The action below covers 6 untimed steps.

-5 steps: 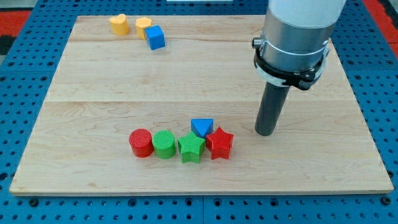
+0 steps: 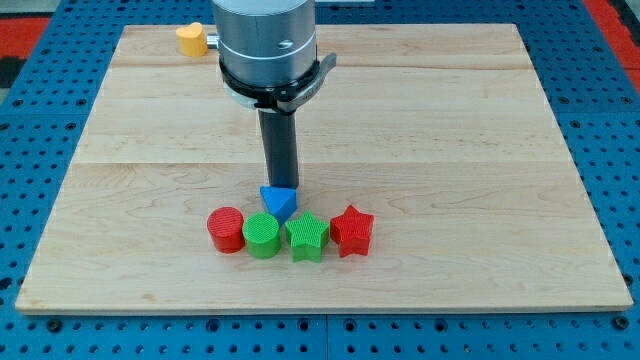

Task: Push the blue triangle closer to the green circle

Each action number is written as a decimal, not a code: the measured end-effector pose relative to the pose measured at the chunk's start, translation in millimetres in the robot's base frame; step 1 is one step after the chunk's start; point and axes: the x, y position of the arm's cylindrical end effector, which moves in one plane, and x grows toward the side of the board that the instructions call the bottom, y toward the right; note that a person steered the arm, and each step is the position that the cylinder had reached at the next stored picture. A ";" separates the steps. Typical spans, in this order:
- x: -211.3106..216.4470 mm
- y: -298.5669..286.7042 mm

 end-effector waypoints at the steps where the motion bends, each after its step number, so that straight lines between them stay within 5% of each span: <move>1: 0.0 0.0; 6: 13.3 -55.9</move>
